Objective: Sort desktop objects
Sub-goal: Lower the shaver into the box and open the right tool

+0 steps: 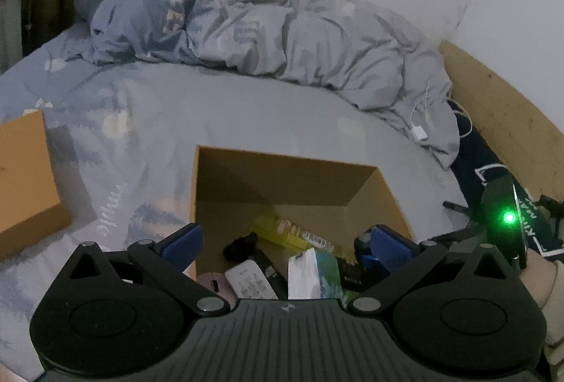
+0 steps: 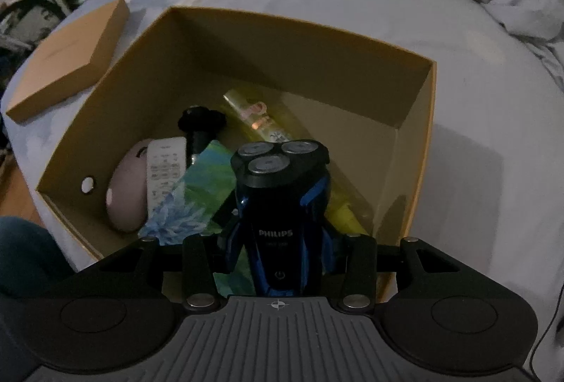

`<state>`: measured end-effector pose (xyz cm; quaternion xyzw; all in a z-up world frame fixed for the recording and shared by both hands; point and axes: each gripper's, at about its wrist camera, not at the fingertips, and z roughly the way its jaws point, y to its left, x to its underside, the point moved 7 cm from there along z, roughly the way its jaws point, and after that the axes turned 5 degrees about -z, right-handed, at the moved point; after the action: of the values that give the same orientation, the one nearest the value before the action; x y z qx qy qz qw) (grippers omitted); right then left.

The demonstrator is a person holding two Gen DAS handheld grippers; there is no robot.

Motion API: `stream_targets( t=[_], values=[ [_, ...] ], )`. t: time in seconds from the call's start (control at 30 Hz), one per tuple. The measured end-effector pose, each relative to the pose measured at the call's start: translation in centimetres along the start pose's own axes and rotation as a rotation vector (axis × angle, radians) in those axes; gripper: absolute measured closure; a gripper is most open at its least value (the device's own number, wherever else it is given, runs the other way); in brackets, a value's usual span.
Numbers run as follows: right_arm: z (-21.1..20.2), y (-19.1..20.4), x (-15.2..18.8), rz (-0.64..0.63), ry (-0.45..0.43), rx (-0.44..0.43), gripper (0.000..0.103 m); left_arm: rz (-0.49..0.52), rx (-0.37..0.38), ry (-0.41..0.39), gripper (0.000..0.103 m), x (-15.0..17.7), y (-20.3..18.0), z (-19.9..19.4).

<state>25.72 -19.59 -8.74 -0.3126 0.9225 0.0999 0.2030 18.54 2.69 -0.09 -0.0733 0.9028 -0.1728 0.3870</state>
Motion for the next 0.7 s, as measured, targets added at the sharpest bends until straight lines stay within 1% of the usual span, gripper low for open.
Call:
stream_targets(
  t=[0.13, 0.37, 0.47, 0.63, 0.67, 0.7],
  values=[
    [1.0, -0.5, 0.1, -0.017, 0.041, 0.036, 0.055, -0.005, 0.006, 0.02, 0.0, 0.5, -0.1, 0.7],
    [1.8, -1.1, 0.1, -0.016, 0.082, 0.08, 0.053, -0.008, 0.005, 0.034, 0.0, 0.7, 0.1, 1.0],
    [1.5, -1.4, 0.3, -0.005, 0.078, 0.099, 0.052, -0.004, 0.006, 0.033, 0.0, 0.6, -0.1, 0.9],
    [0.4, -1.4, 0.7, 0.002, 0.06, 0.103, 0.051, 0.002, 0.012, 0.029, 0.0, 0.7, -0.5, 0.6],
    [0.2, -1.2, 0.8, 0.001, 0.057, 0.099, 0.044, 0.001, 0.013, 0.029, 0.0, 0.7, -0.6, 0.5],
    [-0.2, -1.0, 0.8, -0.003, 0.052, 0.098, 0.034, 0.001, 0.017, 0.028, 0.0, 0.8, -0.7, 0.4]
  ],
)
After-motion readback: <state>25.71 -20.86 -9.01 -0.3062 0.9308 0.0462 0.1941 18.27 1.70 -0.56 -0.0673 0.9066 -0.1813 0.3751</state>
